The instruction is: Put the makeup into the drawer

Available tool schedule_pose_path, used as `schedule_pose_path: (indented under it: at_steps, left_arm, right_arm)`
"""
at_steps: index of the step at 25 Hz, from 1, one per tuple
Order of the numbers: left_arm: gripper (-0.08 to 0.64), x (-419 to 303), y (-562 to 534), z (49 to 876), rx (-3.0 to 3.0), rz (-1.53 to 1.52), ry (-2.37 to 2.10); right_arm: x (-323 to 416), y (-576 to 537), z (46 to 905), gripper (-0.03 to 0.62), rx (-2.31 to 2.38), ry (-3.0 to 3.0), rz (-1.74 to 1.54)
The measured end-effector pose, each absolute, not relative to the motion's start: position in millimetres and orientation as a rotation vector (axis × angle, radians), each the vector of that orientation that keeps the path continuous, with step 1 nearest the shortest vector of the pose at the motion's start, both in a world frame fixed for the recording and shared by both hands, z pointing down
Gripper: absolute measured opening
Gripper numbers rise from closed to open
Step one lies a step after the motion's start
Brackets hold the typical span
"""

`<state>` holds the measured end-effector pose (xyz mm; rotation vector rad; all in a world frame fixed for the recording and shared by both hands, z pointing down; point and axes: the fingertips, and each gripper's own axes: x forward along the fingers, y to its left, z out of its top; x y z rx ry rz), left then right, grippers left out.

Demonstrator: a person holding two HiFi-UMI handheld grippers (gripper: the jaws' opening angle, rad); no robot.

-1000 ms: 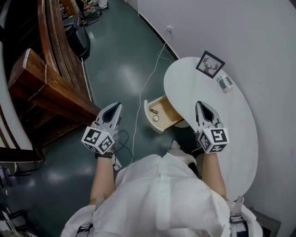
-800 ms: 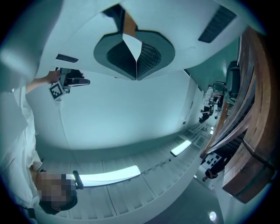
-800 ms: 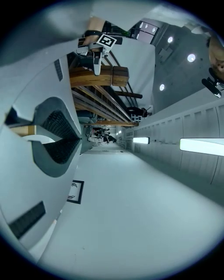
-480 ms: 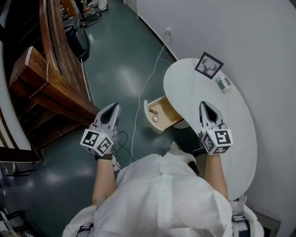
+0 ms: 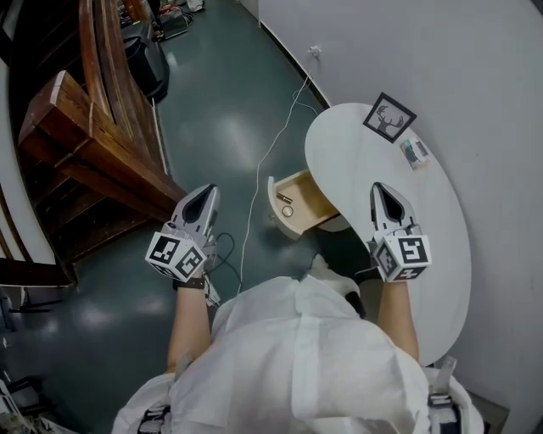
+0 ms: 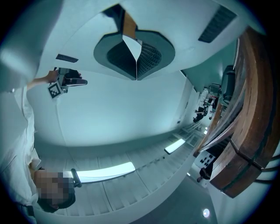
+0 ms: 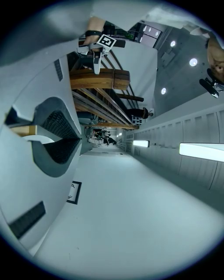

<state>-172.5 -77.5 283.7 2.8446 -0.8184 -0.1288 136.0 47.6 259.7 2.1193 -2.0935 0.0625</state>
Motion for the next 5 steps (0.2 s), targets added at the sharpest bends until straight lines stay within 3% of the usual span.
schedule_pose_path:
  at_steps: [5]
  left_arm:
    - [0.018,-169.2,-77.8,286.9,2.850,-0.115,-0.799]
  right_arm:
    - [136.9,47.7,260.2,0.009,2.121,-2.094,0.057]
